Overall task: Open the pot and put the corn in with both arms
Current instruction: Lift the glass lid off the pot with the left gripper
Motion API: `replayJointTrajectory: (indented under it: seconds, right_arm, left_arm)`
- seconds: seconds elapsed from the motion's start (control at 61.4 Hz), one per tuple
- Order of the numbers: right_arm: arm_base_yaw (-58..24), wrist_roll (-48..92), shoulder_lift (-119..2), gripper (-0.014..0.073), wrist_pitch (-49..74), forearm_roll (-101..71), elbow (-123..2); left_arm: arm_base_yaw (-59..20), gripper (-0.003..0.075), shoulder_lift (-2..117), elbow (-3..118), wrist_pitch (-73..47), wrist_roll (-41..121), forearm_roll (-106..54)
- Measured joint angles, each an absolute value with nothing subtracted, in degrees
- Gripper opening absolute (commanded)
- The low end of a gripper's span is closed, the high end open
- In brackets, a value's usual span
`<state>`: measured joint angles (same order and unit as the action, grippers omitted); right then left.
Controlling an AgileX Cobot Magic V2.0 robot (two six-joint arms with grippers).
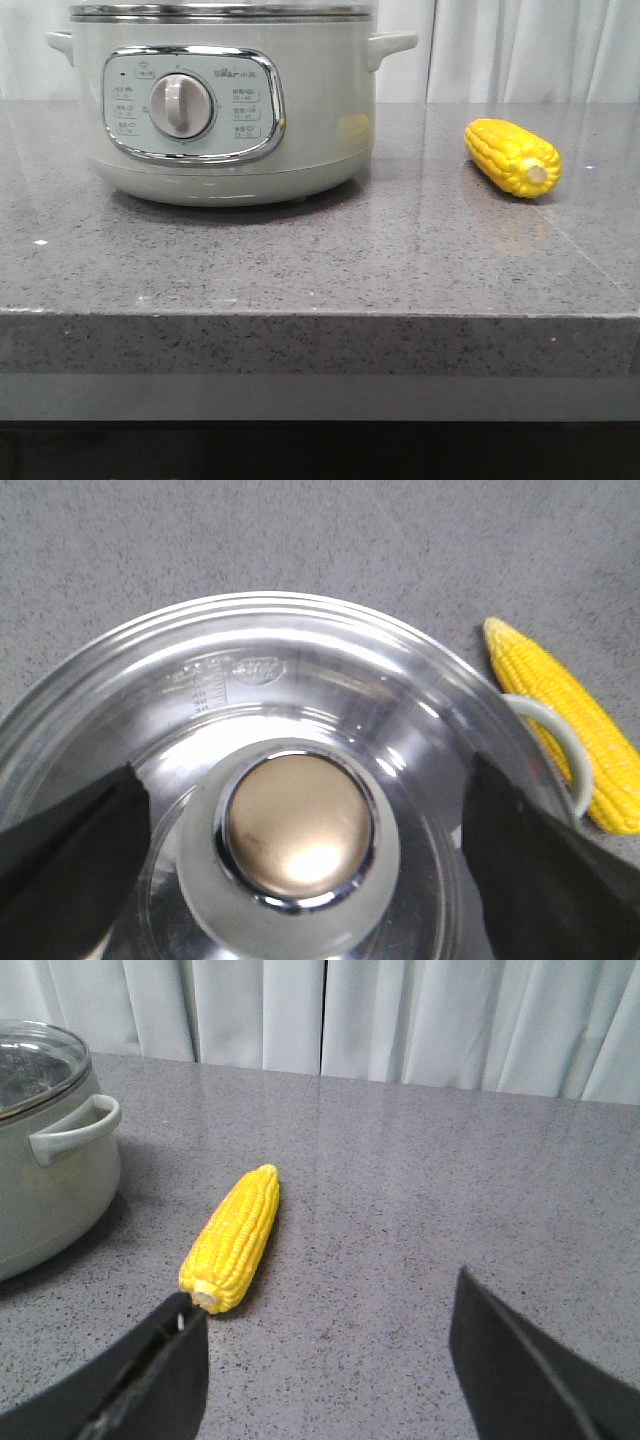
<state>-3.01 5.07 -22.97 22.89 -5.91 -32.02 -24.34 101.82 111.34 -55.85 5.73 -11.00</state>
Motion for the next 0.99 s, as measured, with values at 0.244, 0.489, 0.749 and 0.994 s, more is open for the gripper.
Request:
replayJointTrajectory:
  seconds: [0.244, 0.489, 0.749, 0.994]
  right_arm:
    - [-3.01, 5.07, -22.97, 0.0528, 22.94, -5.91, -32.02]
    - [-3.01, 5.07, -22.97, 0.0528, 22.94, -5.91, -32.02]
    - [-3.01, 5.07, -22.97, 0.0528, 23.03, -5.91, -32.02]
    - [-3.01, 5.07, -22.97, 0.0528, 23.03, -5.91, -32.02]
  left_arm:
    - [-24.34, 0.0605, 103.31, 111.34, -55.85, 5.73, -11.0]
    - [-24.34, 0.0395, 104.13, 111.34, -55.98, 5.73, -10.89]
    - [-24.34, 0.0364, 104.13, 111.34, -55.98, 5.73, -11.01]
    - [-24.34, 0.0364, 104.13, 111.4, -55.98, 5.73, -10.79]
